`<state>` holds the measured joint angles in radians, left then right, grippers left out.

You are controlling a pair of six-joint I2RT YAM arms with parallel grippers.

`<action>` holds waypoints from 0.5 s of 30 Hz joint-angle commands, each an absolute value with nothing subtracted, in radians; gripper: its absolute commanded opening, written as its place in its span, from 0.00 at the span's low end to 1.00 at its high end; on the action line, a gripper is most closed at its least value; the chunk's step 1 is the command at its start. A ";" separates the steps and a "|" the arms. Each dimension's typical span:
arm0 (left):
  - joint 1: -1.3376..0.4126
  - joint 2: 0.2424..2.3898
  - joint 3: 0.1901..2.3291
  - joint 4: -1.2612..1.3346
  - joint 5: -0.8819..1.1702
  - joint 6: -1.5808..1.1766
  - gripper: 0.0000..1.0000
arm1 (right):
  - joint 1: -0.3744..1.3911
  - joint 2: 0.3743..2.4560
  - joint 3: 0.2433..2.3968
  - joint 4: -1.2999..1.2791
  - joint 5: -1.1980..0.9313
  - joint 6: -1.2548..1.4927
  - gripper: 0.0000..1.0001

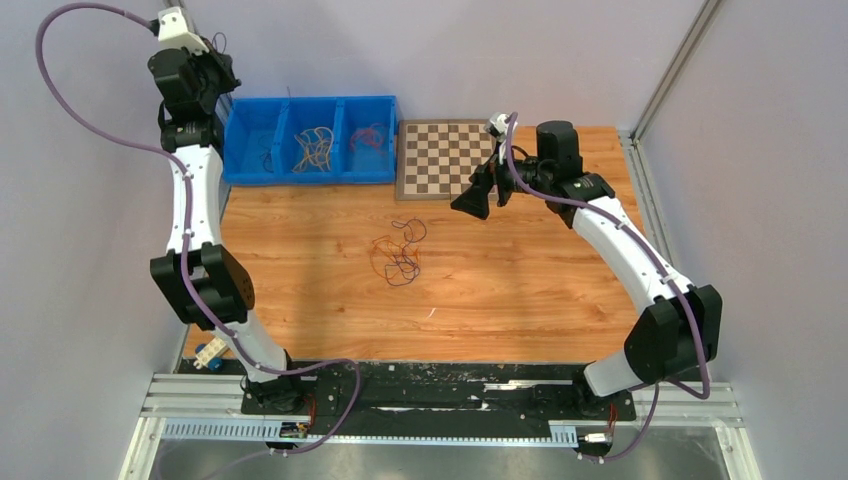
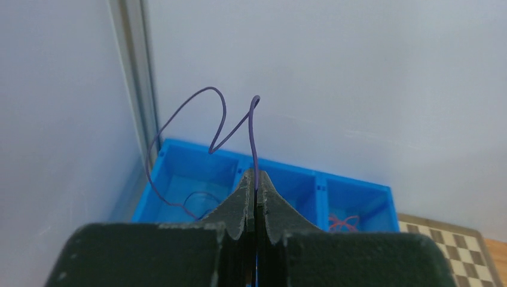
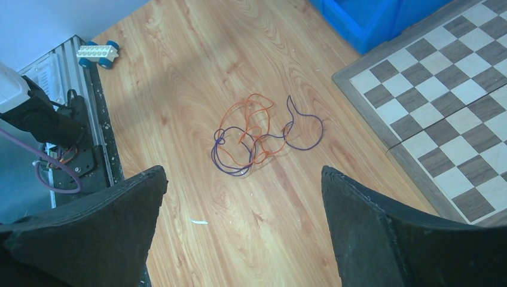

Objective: Untangle the cables

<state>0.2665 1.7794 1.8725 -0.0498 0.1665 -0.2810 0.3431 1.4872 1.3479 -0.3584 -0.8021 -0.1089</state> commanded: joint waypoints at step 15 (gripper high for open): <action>0.331 2.102 2.055 -0.029 0.164 -0.041 0.00 | 0.322 1.614 1.448 -0.379 -0.770 -0.146 1.00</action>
